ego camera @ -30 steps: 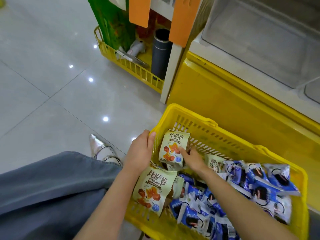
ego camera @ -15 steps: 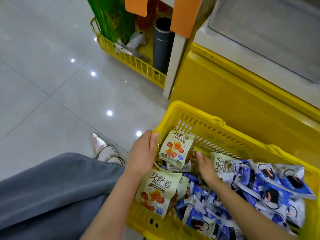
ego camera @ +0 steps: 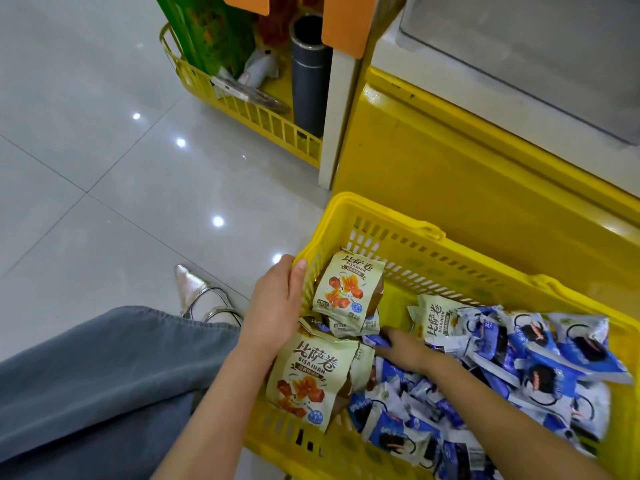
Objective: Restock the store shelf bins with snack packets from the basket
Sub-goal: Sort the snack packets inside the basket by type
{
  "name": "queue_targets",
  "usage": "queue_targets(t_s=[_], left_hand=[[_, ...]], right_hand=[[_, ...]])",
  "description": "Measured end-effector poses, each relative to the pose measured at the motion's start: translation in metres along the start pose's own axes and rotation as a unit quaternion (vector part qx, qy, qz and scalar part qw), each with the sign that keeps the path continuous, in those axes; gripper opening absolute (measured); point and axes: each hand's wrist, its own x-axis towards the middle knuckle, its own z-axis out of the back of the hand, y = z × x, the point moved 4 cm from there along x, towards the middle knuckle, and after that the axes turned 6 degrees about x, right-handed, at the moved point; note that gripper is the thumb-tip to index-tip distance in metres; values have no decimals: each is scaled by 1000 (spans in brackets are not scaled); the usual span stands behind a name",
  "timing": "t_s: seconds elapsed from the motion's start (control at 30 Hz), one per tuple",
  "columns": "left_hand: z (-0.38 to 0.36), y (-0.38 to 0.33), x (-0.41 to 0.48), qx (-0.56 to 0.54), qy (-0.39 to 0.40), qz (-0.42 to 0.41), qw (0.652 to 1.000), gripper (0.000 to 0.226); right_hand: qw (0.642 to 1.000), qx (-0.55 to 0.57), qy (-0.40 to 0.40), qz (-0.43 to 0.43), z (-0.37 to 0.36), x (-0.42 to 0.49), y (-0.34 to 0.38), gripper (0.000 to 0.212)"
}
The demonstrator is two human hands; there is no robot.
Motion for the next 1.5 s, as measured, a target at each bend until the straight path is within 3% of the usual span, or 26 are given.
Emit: queue_targets(t_s=[0.27, 0.53, 0.7, 0.77, 0.87, 0.93, 1.0, 1.07, 1.27, 1.5], left_hand=[[1, -3, -2, 21, -4, 5, 1000, 41], [7, -16, -17, 90, -80, 25, 992, 32], [9, -51, -29, 168, -127, -29, 977, 33], [2, -74, -37, 162, -143, -84, 973, 34], [-31, -103, -47, 113, -67, -153, 979, 29], [-63, -111, -51, 101, 22, -184, 978, 27], [-96, -111, -49, 107, 108, -193, 969, 29], [-127, -105, -42, 126, 184, -181, 958, 33], [-201, -80, -24, 125, 351, -15, 928, 47], [-237, -62, -26, -31, 375, 190, 907, 52]], right_hand=[[976, -187, -109, 2, 10, -40, 18, 36], [965, -129, -213, 83, 32, -128, 6, 34], [991, -40, -67, 108, 20, -168, -30, 23], [990, -84, -48, 106, 14, -180, -43, 27], [979, -151, -98, 95, 27, -190, -47, 33], [967, -101, -199, 123, 51, -196, -37, 29], [922, -35, -351, 158, 88, -200, -29, 27], [877, -45, -453, 153, 124, -198, -28, 32], [896, -146, -420, 10, 166, -157, -63, 46], [878, -102, -460, 87, 165, -153, -75, 42]])
